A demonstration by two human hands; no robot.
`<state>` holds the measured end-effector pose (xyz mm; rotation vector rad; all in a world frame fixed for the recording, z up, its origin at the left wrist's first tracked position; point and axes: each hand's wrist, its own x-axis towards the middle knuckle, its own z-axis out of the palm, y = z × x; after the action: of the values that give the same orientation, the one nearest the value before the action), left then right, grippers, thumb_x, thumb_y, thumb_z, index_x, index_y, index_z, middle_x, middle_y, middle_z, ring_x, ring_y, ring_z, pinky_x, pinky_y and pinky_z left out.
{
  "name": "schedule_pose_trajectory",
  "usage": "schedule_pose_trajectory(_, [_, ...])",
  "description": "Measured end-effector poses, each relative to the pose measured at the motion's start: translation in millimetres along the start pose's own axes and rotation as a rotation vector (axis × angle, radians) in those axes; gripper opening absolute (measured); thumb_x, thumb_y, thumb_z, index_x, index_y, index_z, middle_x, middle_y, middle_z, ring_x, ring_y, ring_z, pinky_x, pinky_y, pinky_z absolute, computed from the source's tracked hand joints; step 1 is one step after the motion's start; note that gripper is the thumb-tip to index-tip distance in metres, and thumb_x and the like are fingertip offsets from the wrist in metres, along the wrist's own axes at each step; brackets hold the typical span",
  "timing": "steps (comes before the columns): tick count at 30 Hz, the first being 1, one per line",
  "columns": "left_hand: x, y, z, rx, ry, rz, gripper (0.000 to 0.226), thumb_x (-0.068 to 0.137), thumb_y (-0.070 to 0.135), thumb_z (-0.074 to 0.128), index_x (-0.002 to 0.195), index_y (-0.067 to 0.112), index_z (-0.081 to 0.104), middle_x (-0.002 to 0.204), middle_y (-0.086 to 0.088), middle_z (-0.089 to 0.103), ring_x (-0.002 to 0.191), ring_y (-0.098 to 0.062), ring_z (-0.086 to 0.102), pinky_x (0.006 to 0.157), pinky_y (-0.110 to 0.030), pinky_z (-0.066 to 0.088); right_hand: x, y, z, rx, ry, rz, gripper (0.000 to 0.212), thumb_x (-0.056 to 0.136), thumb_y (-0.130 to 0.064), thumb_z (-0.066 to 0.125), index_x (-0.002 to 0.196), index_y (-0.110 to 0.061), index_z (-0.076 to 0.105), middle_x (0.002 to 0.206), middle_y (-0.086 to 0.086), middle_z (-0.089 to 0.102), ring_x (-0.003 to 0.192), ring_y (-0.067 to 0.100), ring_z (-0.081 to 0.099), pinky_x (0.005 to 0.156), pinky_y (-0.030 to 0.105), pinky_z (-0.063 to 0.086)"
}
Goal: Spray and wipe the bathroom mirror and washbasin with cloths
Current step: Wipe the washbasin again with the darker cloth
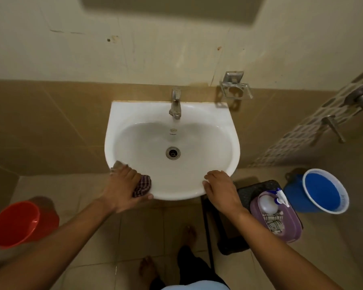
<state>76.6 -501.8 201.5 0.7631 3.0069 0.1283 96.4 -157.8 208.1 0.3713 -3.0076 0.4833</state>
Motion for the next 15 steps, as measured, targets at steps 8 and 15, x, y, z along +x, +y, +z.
schedule_pose_trajectory(8, [7.1,138.9,15.9,-0.178,0.005,-0.110,0.089,0.078,0.088,0.033,0.124,0.015,0.054,0.112,-0.002,0.061,0.106,-0.023,0.055,0.110,-0.045,0.036,-8.5,7.1,0.8,-0.029,-0.054,0.005,0.032,0.102,-0.030,0.035,0.090,-0.017,0.062,0.088,-0.001,0.061,0.086,0.019,0.055,0.101,0.037,0.043])
schedule_pose_trajectory(15, [4.4,116.8,20.3,-0.084,0.058,-0.040,0.077,0.083,0.082,0.037,0.112,0.015,0.061,0.100,-0.002,0.065,0.092,-0.024,0.061,0.093,-0.041,0.047,-7.5,13.8,4.3,-0.079,-0.042,-0.032,0.035,0.102,-0.032,0.034,0.092,-0.017,0.063,0.087,-0.001,0.061,0.083,0.018,0.052,0.091,0.036,0.045])
